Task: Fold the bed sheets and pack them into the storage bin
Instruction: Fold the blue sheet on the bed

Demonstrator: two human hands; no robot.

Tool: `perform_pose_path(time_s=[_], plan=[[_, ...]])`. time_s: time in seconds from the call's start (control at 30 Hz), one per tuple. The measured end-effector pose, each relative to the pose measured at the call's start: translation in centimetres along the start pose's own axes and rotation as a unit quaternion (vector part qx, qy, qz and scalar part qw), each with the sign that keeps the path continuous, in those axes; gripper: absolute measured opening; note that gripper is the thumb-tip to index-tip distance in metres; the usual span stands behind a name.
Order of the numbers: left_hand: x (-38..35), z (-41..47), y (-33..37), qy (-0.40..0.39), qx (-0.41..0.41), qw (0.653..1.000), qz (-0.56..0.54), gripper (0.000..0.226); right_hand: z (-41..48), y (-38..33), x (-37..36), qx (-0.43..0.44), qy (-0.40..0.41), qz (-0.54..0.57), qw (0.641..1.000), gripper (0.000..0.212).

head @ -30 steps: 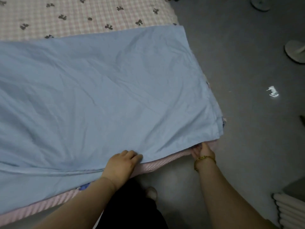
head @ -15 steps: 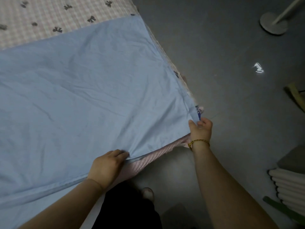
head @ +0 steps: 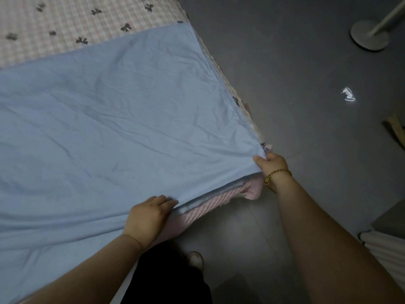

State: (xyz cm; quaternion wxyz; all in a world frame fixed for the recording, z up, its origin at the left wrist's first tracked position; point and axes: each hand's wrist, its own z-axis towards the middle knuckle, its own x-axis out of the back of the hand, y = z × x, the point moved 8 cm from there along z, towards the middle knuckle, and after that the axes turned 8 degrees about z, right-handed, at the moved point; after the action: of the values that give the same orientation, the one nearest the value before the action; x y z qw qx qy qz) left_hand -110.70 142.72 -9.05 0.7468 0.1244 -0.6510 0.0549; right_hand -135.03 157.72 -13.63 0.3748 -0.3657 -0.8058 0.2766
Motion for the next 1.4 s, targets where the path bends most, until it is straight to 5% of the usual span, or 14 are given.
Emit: perform_pose_path(time_s=[0.13, 0.3, 0.4, 0.47, 0.57, 0.67, 0.77, 0.87, 0.97, 1.07, 1.17, 1.27, 1.4], plan=[[-0.1, 0.2, -1.1, -0.006, 0.028, 0.999, 0.025, 0.037, 0.7, -1.2, -0.9, 0.049, 0.041, -0.121, 0.991, 0.034], [-0.1, -3.2, -5.1, -0.042, 0.081, 0.993, 0.078, 0.037, -1.3, -0.2, -0.7, -0.019, 0.096, -0.305, 0.948, 0.061], [1.1, -7.5, -8.9, -0.071, 0.144, 0.981, 0.107, 0.034, -5.2, -4.0, -3.9, 0.126, 0.111, -0.311, 0.935, 0.052], [2.4, -10.6, -11.5, -0.084, 0.184, 0.971, 0.128, 0.034, -9.1, -6.3, -9.3, 0.234, 0.044, -0.296, 0.925, 0.043], [4.5, -15.6, -15.7, -0.102, 0.23, 0.957, 0.145, 0.032, -17.7, -7.3, -20.6, 0.348, -0.169, -0.295, 0.873, 0.032], [5.6, -18.8, -19.3, -0.124, 0.245, 0.948, 0.159, 0.031, -26.5, -4.7, -29.9, 0.379, -0.359, -0.345, 0.78, 0.039], [6.6, -21.8, -23.9, -0.148, 0.267, 0.938, 0.164, 0.012, -31.8, -2.7, -36.2, 0.383, -0.414, -0.412, 0.716, 0.037], [6.3, -25.8, -29.4, -0.192, 0.268, 0.936, 0.122, 0.038, -34.8, -1.7, -41.5, 0.423, -0.37, -0.442, 0.699, 0.038], [7.7, -27.4, -33.5, -0.155, 0.22, 0.949, 0.165, 0.012, -36.4, -2.5, -44.9, 0.512, -0.274, -0.406, 0.706, 0.055], [8.4, -30.7, -38.0, -0.14, 0.211, 0.953, 0.167, 0.022, -37.3, -2.7, -48.0, 0.546, -0.214, -0.405, 0.701, 0.037], [10.1, -33.4, -41.8, -0.09, 0.226, 0.956, 0.162, 0.009, -37.4, -2.6, -49.2, 0.527, -0.206, -0.414, 0.713, 0.042], [10.6, -35.1, -43.3, -0.096, 0.24, 0.962, 0.09, 0.032, -38.5, -2.4, -48.7, 0.554, -0.169, -0.407, 0.706, 0.026], [13.6, -36.4, -41.9, -0.011, 0.215, 0.974, 0.076, 0.01, -40.7, -1.7, -47.6, 0.605, -0.141, -0.38, 0.686, 0.02]])
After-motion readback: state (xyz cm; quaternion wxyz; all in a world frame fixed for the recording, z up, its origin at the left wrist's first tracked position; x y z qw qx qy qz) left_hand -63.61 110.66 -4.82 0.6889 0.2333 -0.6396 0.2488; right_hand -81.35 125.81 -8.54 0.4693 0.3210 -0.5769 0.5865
